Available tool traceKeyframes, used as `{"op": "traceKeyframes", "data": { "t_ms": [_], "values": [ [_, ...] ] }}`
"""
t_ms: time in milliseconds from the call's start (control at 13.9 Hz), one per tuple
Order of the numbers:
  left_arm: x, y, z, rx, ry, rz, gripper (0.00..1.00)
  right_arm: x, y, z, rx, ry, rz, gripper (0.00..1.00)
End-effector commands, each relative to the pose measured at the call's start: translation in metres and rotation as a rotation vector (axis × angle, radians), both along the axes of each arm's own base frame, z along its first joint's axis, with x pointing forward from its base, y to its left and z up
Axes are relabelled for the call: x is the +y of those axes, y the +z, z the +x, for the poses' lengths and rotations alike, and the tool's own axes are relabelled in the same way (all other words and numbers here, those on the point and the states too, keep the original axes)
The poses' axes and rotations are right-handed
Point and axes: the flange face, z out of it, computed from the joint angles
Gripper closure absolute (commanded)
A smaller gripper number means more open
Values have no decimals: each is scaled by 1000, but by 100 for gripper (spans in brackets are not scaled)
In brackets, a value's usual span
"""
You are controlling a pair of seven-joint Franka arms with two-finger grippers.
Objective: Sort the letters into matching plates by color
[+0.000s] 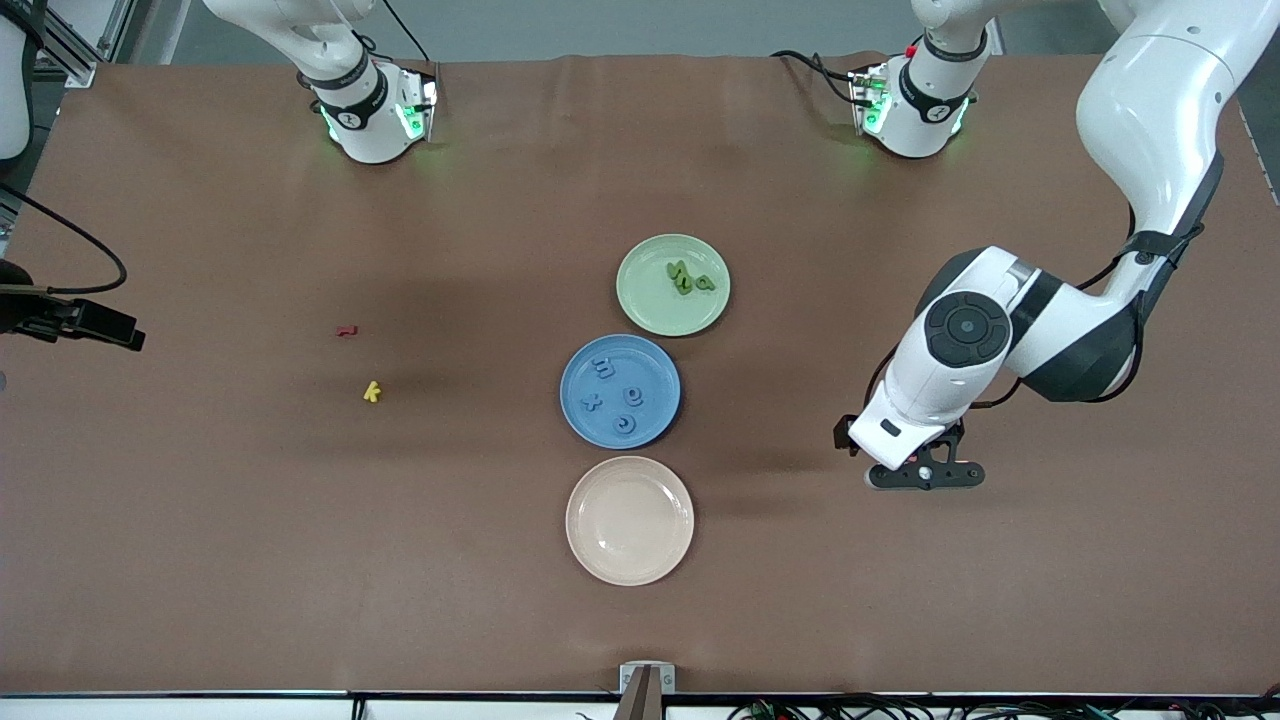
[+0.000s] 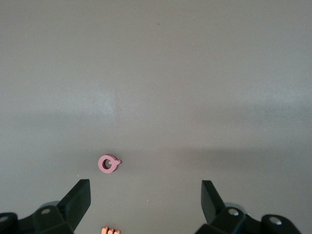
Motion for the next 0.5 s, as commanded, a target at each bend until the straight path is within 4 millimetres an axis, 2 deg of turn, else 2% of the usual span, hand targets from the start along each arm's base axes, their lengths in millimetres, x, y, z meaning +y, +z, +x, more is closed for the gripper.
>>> {"op": "traceKeyframes", "data": {
  "t_ms": [0,216,432],
  "values": [
    [4,9,2,-3,-18,17,0,-4,-4,-7,26,-10,10,0],
    [17,17,8,-15,-11,21,0,-2,11,-22,11,-4,14,0],
    [49,36,23,-9,-4,51,0,-1,21,-37,0,-4,19,0]
  ]
}}
